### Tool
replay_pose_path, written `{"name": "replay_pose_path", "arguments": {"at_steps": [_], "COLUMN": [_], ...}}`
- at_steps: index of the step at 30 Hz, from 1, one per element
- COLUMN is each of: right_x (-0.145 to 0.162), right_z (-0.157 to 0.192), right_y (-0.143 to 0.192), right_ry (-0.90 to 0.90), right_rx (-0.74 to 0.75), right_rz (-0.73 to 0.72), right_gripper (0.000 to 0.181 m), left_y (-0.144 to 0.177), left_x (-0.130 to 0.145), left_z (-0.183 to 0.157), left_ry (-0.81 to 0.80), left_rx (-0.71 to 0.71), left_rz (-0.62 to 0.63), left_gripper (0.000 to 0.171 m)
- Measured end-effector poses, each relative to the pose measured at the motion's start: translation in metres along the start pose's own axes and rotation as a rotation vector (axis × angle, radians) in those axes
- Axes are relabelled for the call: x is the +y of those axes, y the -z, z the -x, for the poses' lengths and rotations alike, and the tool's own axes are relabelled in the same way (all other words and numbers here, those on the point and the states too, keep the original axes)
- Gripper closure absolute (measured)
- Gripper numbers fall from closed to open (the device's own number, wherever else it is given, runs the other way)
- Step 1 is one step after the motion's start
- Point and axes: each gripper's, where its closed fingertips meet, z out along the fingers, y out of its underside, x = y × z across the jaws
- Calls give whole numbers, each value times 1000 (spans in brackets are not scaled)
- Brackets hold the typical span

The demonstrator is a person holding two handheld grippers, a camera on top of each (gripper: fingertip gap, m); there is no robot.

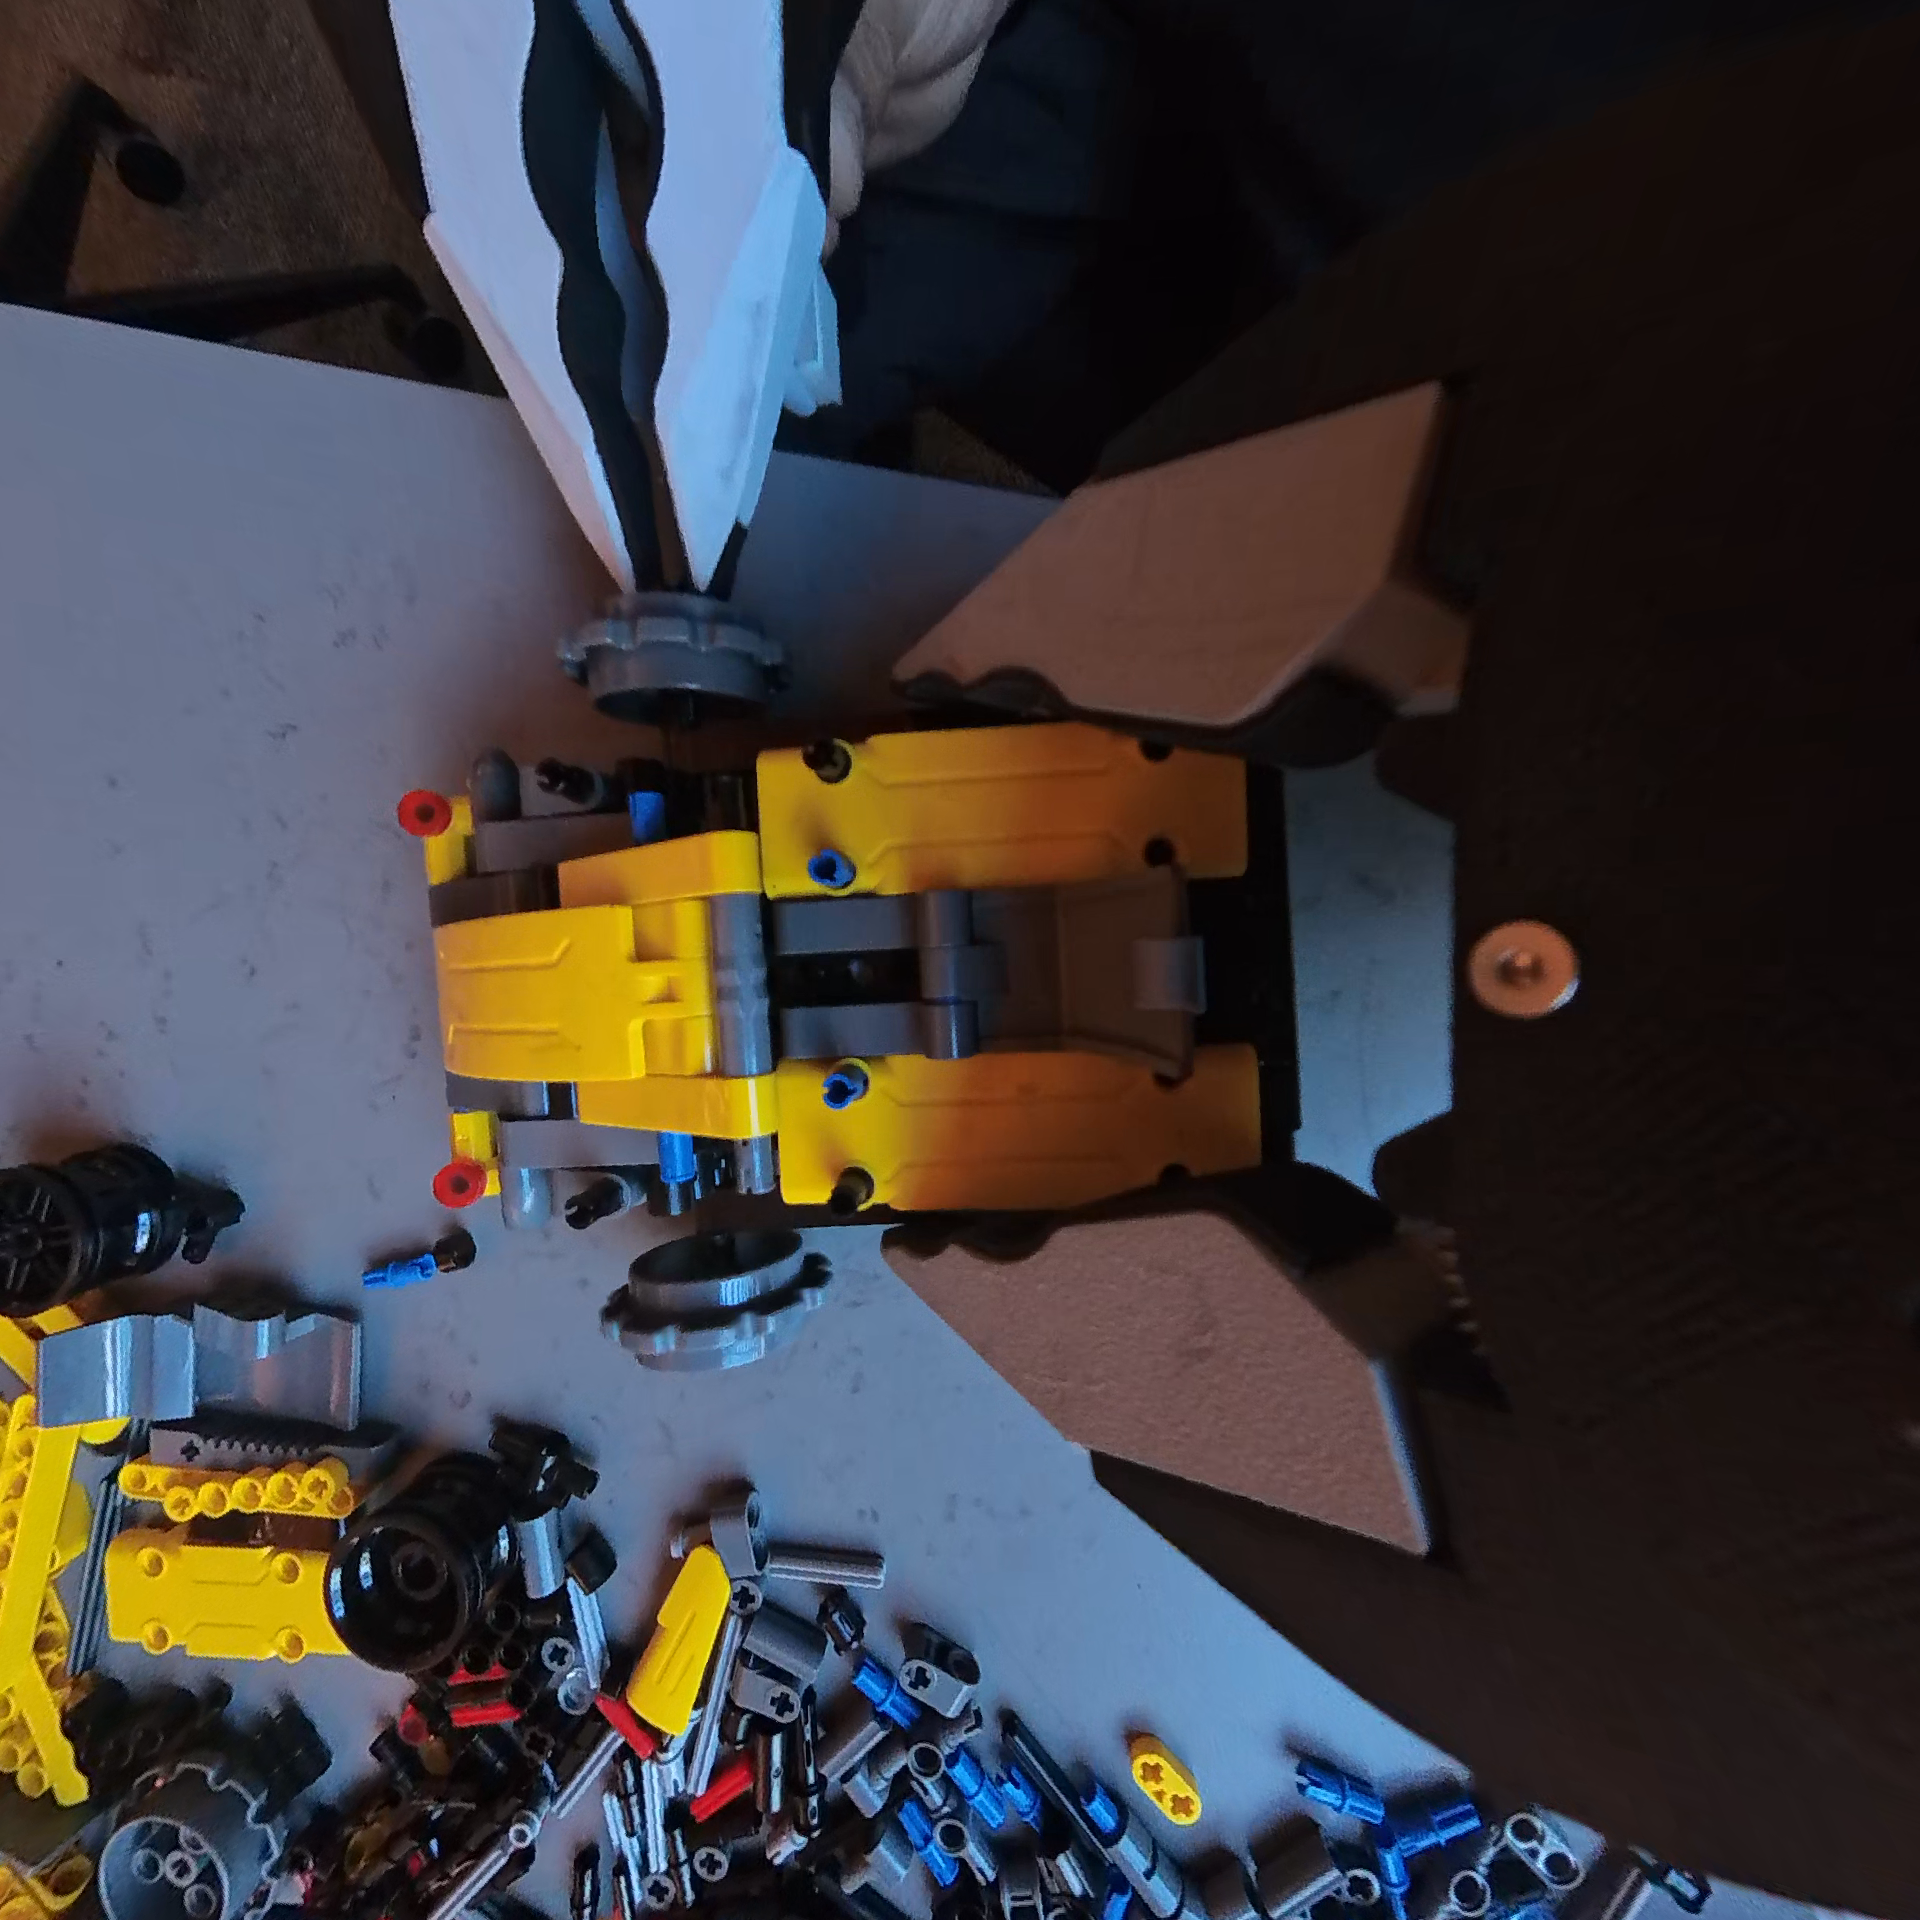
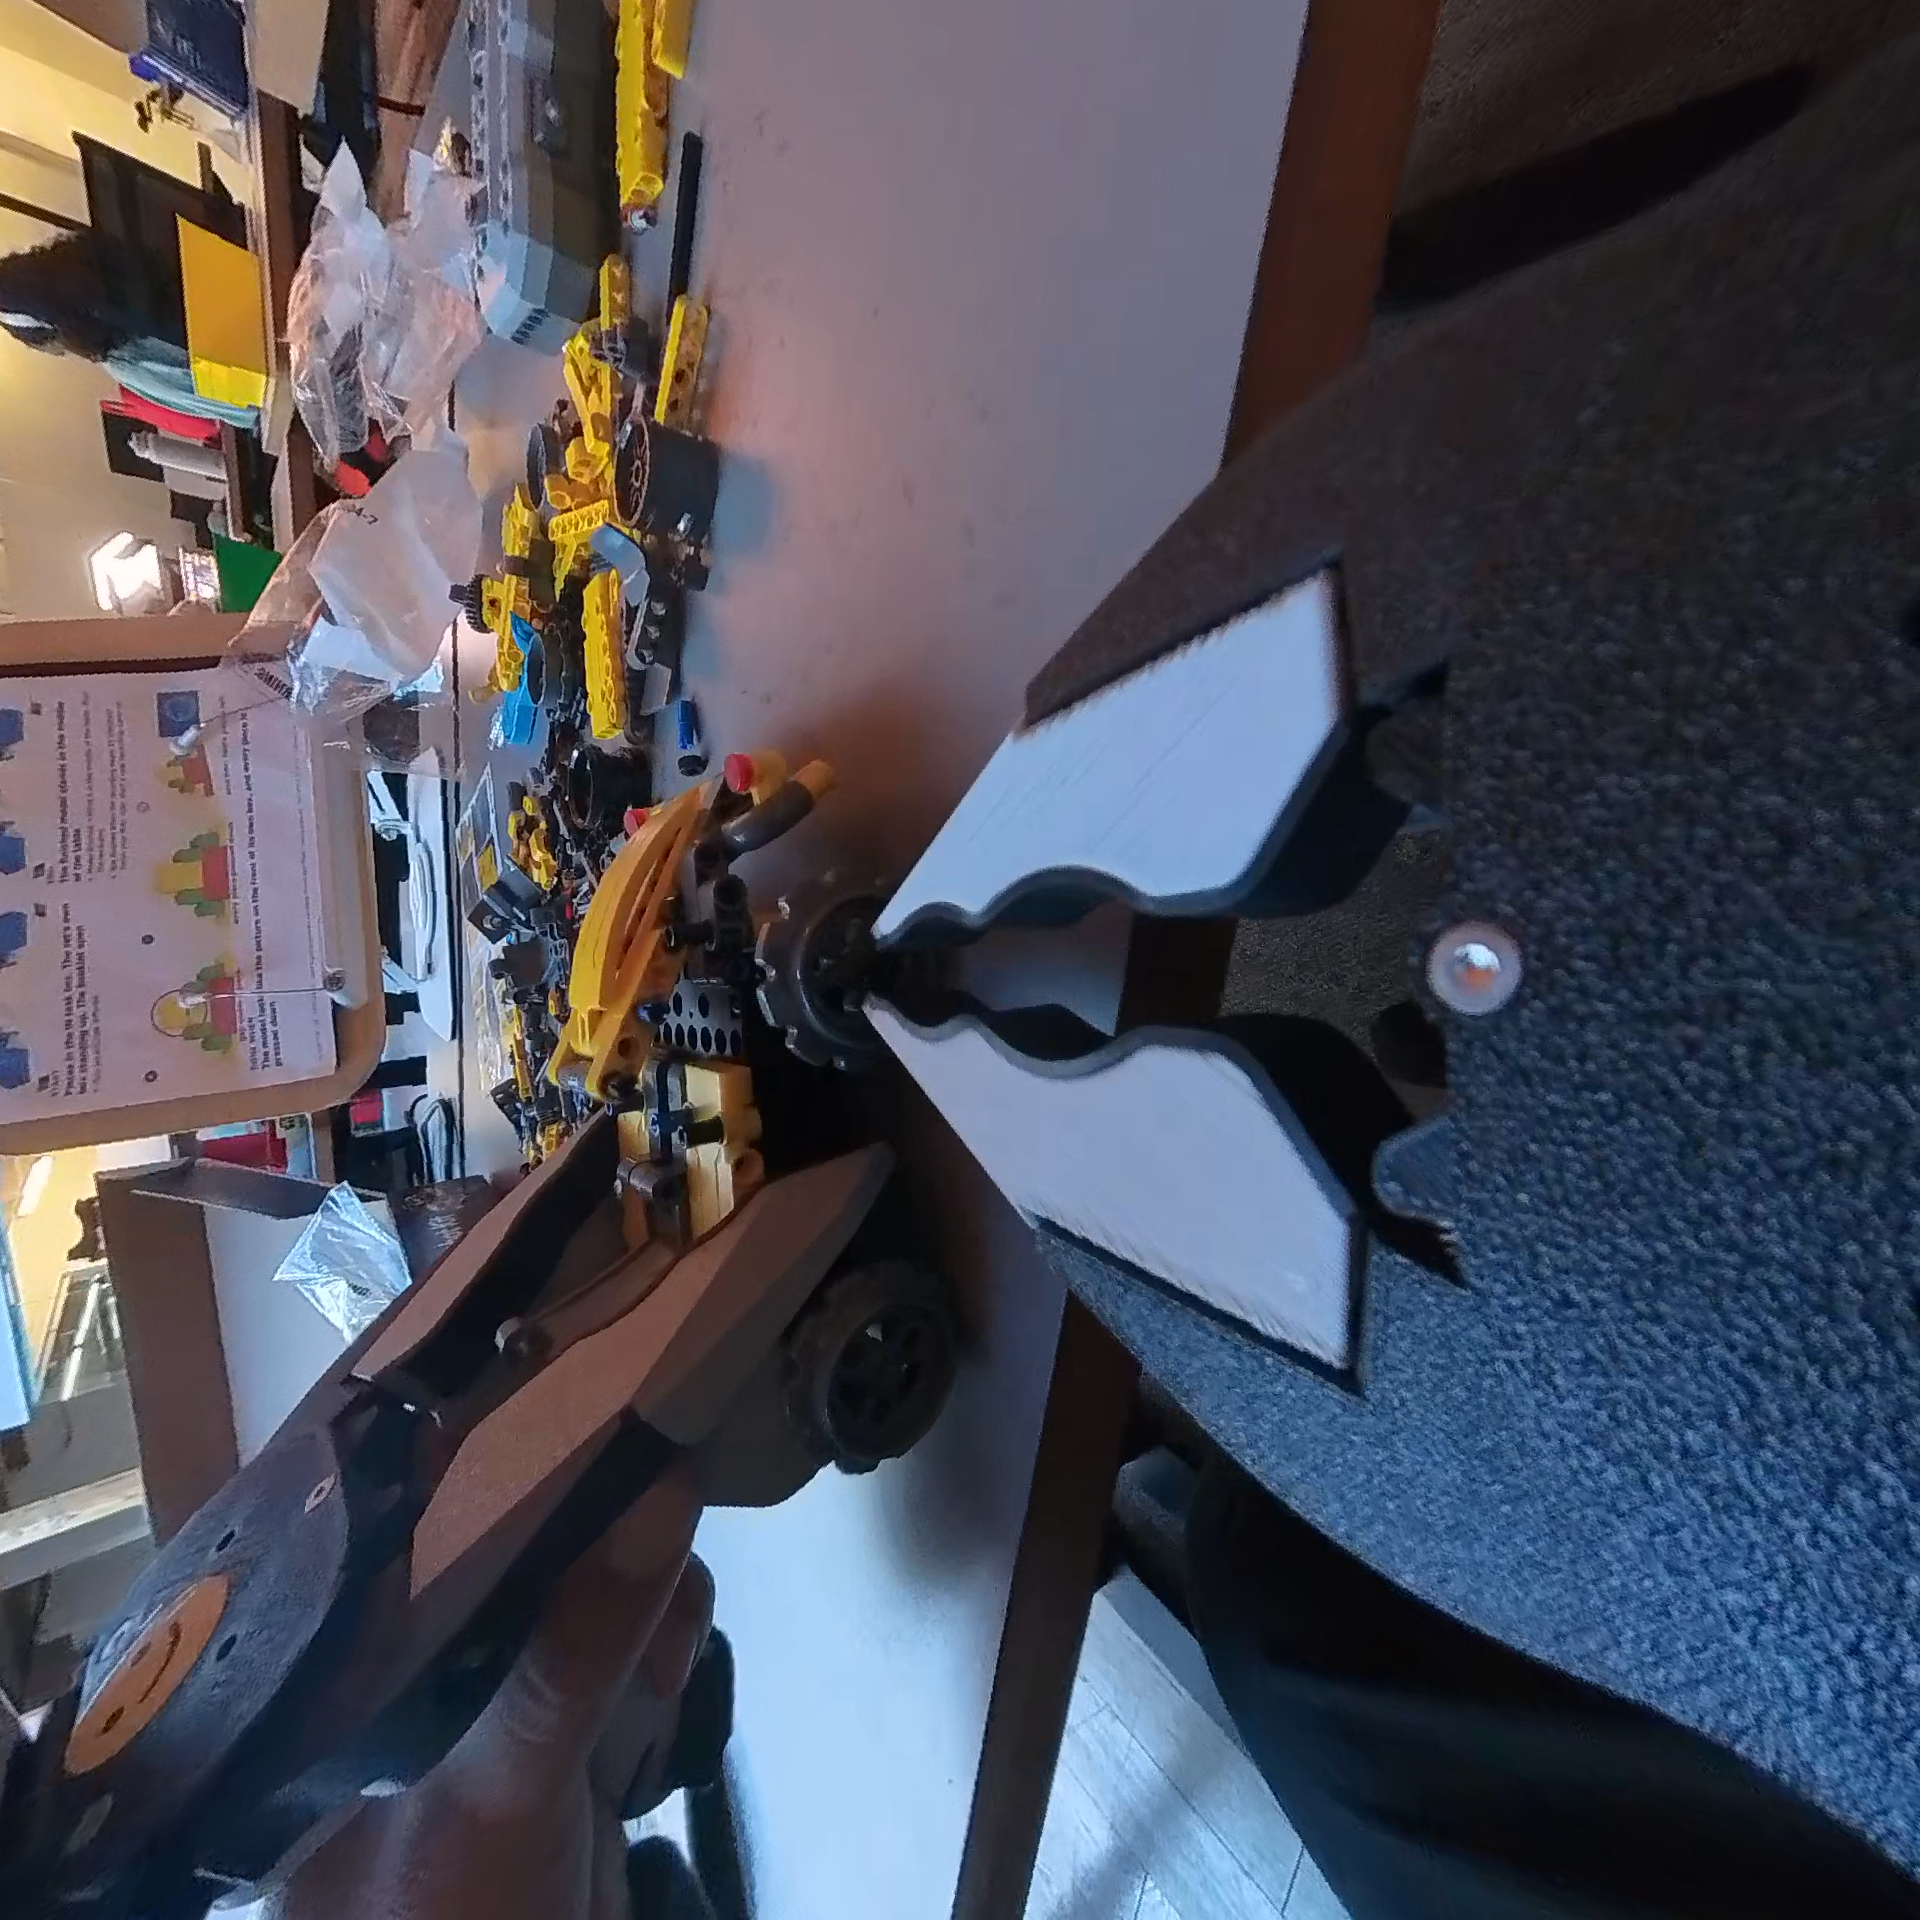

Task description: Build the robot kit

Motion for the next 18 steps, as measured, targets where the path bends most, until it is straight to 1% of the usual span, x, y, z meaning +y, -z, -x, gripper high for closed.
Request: {"name": "replay_pose_path", "arguments": {"at_steps": [12, 15, 18], "right_x": [1, 1, 1], "right_z": [0, 0, -1], "right_y": [0, 0, -2], "right_ry": [-132, -114, -22], "right_rx": [-11, -7, 13], "right_rz": [-14, 1, 24], "right_gripper": [175, 175, 175], "left_y": [1, 1, 1], "left_x": [0, 0, 1], "left_z": [-1, -1, 0], "left_ry": [5, 7, 6], "left_rx": [-2, -7, -8], "left_rz": [-9, -8, -14], "left_gripper": [77, 77, 77]}}
